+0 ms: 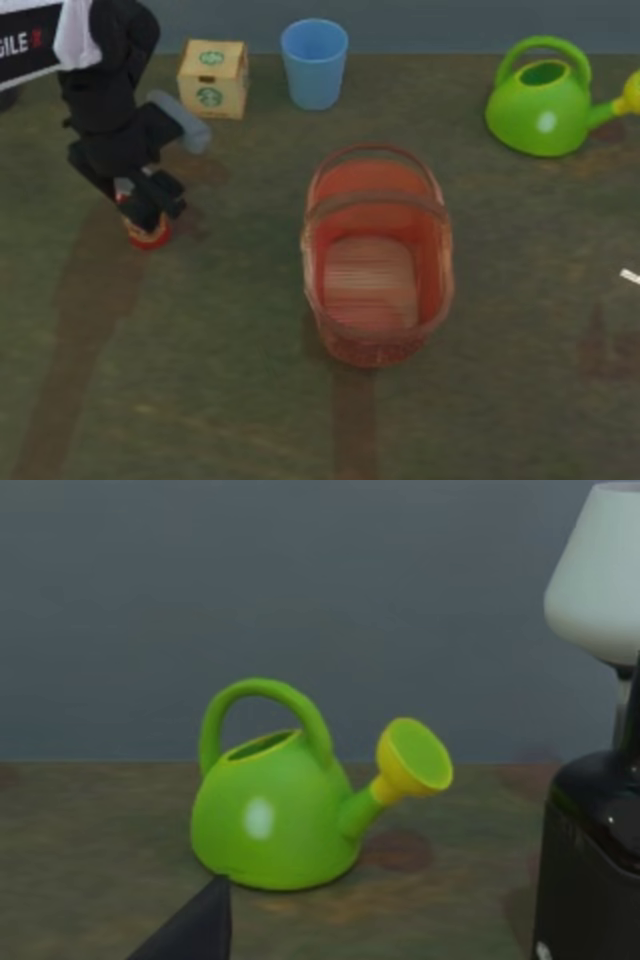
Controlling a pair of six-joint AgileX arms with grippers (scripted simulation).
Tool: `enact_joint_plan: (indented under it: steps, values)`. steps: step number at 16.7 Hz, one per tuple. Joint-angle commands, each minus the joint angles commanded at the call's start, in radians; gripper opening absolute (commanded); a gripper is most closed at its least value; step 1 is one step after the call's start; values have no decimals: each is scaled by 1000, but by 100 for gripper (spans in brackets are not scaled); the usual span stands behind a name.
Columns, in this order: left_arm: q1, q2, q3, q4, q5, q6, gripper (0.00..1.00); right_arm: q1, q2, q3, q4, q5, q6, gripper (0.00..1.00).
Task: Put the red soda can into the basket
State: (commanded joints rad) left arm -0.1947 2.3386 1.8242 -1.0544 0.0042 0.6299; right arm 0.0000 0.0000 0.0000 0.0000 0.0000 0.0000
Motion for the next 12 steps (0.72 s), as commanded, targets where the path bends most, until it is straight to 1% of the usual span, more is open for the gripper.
enact_joint_plan:
  steps: [4, 6, 7, 9, 12]
  values:
    - [2, -2, -1, 0, 0, 1, 0, 0, 0, 0, 0, 0, 0, 100]
    - [-4, -4, -9, 32, 25, -7, 0, 0, 0, 0, 0, 0, 0, 100]
    - [-8, -7, -17, 63, 50, -16, 0, 0, 0, 0, 0, 0, 0, 100]
    - [-18, -13, -42, 158, 121, -45, 0, 0, 0, 0, 0, 0, 0, 100]
    - [-33, -28, -96, 376, 273, -114, 0, 0, 0, 0, 0, 0, 0, 100]
